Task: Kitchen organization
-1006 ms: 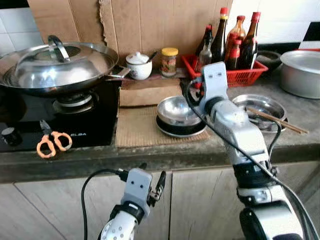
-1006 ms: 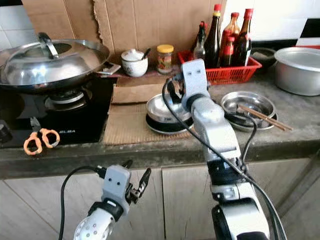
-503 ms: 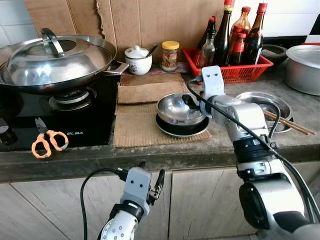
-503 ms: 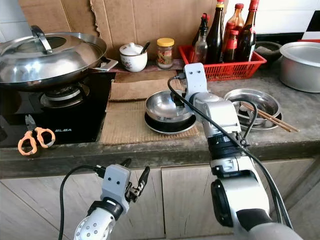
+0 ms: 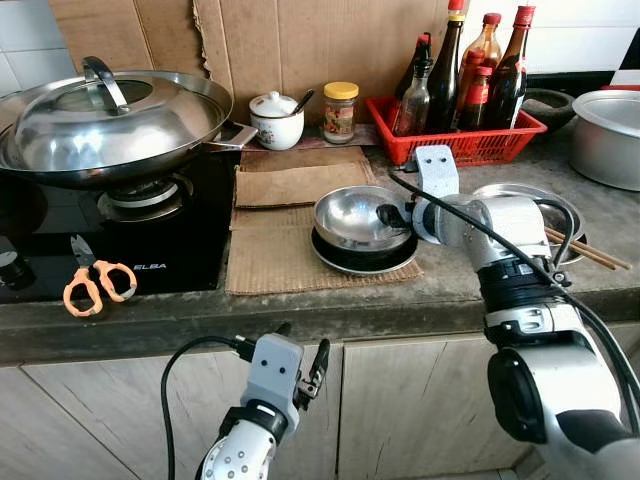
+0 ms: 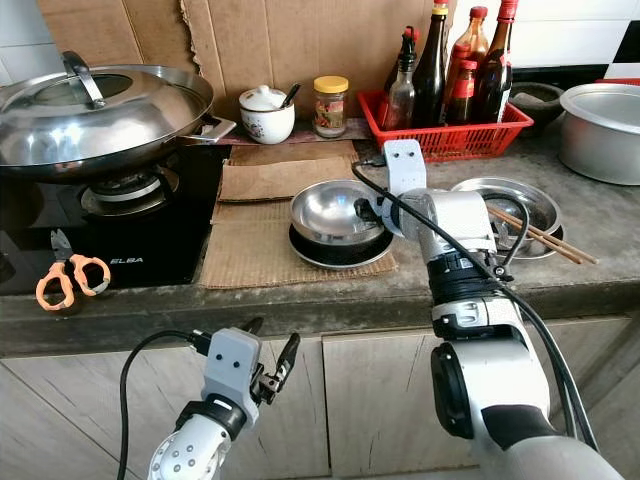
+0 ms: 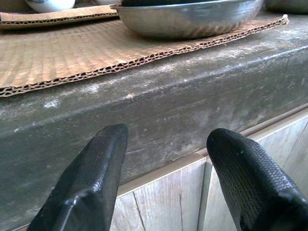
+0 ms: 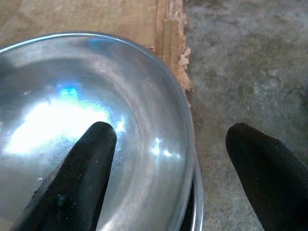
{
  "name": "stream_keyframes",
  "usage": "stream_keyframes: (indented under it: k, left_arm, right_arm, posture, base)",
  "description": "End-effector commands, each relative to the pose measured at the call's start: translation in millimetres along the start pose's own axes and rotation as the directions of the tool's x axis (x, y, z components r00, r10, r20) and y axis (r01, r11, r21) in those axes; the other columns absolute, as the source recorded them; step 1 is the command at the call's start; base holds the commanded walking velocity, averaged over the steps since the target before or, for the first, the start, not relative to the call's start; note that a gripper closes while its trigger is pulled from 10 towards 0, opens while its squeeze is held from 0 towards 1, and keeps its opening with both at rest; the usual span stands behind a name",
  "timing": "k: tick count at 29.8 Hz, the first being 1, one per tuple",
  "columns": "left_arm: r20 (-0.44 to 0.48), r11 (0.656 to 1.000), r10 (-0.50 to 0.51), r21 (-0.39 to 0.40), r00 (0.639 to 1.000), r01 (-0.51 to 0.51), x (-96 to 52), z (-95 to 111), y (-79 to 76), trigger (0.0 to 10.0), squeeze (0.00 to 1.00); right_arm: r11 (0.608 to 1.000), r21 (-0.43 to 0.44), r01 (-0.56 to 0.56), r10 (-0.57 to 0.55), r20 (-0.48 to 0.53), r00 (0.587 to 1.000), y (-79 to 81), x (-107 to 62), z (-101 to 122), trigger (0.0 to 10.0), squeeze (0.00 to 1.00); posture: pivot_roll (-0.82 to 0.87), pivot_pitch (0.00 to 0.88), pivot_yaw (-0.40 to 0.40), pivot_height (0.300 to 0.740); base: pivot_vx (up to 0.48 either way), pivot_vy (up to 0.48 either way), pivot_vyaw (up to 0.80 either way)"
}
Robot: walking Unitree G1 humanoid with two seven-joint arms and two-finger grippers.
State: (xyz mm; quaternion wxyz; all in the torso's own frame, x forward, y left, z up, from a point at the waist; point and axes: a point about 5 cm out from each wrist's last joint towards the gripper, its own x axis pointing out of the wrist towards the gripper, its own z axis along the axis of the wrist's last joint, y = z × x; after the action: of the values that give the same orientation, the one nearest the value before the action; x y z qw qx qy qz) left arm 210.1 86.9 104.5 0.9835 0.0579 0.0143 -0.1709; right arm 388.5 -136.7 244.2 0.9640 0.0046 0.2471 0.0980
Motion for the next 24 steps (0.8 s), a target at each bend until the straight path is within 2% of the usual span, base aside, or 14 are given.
stream_keyframes:
  k: [1,2,3,4,5,12,20,23,24]
  left_arm:
    - [0.0,1.0,-0.006,-0.001,1.0,0.006,1.1,1,-0.7,10.0,0.0]
    - [0.001,1.0,-0.007,-0.001,1.0,0.007,1.1,1,-0.9,10.0,0.0]
    - [0.0,1.0,-0.008,0.0,1.0,0.008,1.1,1,-1.0,10.0,0.0]
    - [-0.001,1.0,-0.008,0.0,1.0,0.008,1.0,1,-1.2,10.0,0.0]
    - [-0.001,1.0,-0.008,0.0,1.0,0.008,1.0,1,-1.2,10.0,0.0]
    - [-0.002,1.0,-0.008,-0.002,1.0,0.008,1.1,1,-1.4,10.0,0.0]
    - [-0.002,1.0,-0.006,-0.001,1.0,0.006,1.1,1,-1.1,10.0,0.0]
    - [-0.003,1.0,-0.004,0.0,1.0,0.004,1.2,0,-0.8,10.0,0.0]
    - [-0.003,1.0,-0.004,0.001,1.0,0.004,1.1,0,-1.0,10.0,0.0]
  right_arm:
    - [1.0,0.007,-0.025,0.025,-0.011,1.0,2.4,-2.7,7,10.0,0.0]
    - [0.999,0.01,-0.036,0.036,-0.021,0.999,2.5,-3.1,6,10.0,0.0]
    - [0.999,0.011,-0.045,0.045,-0.026,0.999,3.0,-3.2,6,2.9,0.0]
    - [0.999,0.012,-0.051,0.052,-0.03,0.998,3.3,-3.3,6,2.9,0.0]
    - [0.998,0.013,-0.056,0.056,-0.033,0.998,3.4,-3.4,6,0.0,0.0]
    - [0.994,0.027,-0.107,0.108,-0.074,0.991,8.0,-3.4,0,0.0,0.0]
    - [0.991,0.088,-0.101,0.108,-0.08,0.991,7.2,-2.3,-4,0.0,0.0]
    - [0.985,0.147,-0.088,0.1,-0.075,0.992,5.8,-1.4,-6,0.0,0.0]
    - [0.968,0.227,-0.109,0.12,-0.035,0.992,6.9,-0.9,-4,0.0,0.0]
  posture:
    - [0.03,0.021,-0.032,0.74]
    - [0.03,0.02,-0.031,0.74]
    - [0.03,0.02,-0.031,0.74]
    - [0.03,0.022,-0.029,0.74]
    - [0.03,0.022,-0.029,0.74]
    - [0.03,0.021,-0.031,0.74]
    - [0.03,0.021,-0.034,0.74]
    - [0.03,0.017,-0.033,0.74]
    - [0.03,0.016,-0.035,0.74]
  base:
    - [0.0,0.0,0.0]
    - [0.0,0.0,0.0]
    - [0.0,0.0,0.0]
    - [0.0,0.0,0.0]
    - [0.0,0.0,0.0]
    - [0.0,0.0,0.0]
    - [0.0,0.0,0.0]
    - [0.0,0.0,0.0]
    - [0.0,0.0,0.0]
